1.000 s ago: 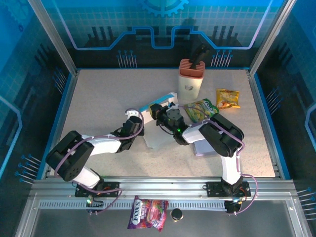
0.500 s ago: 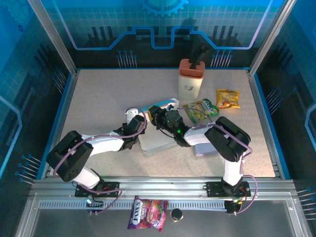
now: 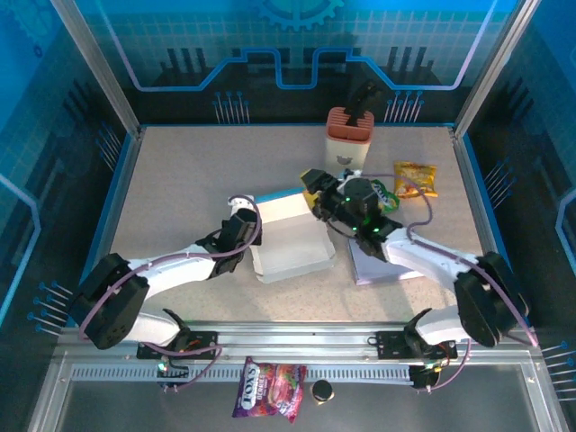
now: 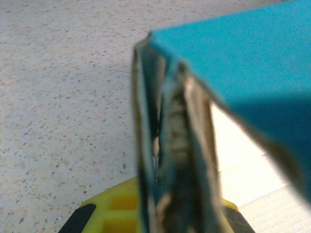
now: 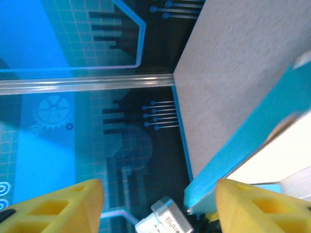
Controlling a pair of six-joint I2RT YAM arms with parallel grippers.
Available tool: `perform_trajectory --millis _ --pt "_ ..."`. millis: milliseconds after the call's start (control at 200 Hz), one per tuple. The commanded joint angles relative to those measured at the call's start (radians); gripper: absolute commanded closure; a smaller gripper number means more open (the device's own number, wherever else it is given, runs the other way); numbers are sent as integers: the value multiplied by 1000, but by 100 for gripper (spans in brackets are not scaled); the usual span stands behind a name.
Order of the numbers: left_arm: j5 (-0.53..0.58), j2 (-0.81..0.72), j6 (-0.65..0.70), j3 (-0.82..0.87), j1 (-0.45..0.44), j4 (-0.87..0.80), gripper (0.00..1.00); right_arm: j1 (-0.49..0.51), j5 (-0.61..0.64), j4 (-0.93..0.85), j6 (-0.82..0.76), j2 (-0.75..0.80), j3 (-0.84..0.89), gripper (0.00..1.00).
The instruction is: Fold the paper box
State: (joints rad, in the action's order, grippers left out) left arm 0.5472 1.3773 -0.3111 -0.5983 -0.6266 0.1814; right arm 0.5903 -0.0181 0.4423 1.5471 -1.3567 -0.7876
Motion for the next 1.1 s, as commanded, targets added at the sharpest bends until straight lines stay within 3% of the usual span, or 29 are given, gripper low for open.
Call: perform_trajectory --millis 0,160,330,410,515,595,685,931,1096 --pt "-146 -45 94 3 36 -31 100 -95 -68 -276 -235 113 -17 42" --pt "-387 -92 136 -43 132 -130 100 -286 -186 -541 -545 285 -44 47" --pt "-705 -108 136 -140 255 -225 100 -494 -420 -706 -794 339 -74 57" --pt "-829 -73 124 -196 302 -257 100 -542 -546 -708 -868 311 -79 59" --pt "-916 -14 110 -277 337 -302 100 -527 -585 -744 -910 278 -116 60" --pt "-945 21 86 -326 353 -318 100 -504 -535 -788 -862 283 -126 55" --pt "-942 32 76 -357 358 -315 100 -493 -514 -695 -714 341 -28 48" --pt "-925 54 46 -408 358 -353 100 -379 -343 -436 -322 467 202 59" --pt "-925 47 -4 -397 358 -342 100 -309 -215 -182 -76 466 340 54"
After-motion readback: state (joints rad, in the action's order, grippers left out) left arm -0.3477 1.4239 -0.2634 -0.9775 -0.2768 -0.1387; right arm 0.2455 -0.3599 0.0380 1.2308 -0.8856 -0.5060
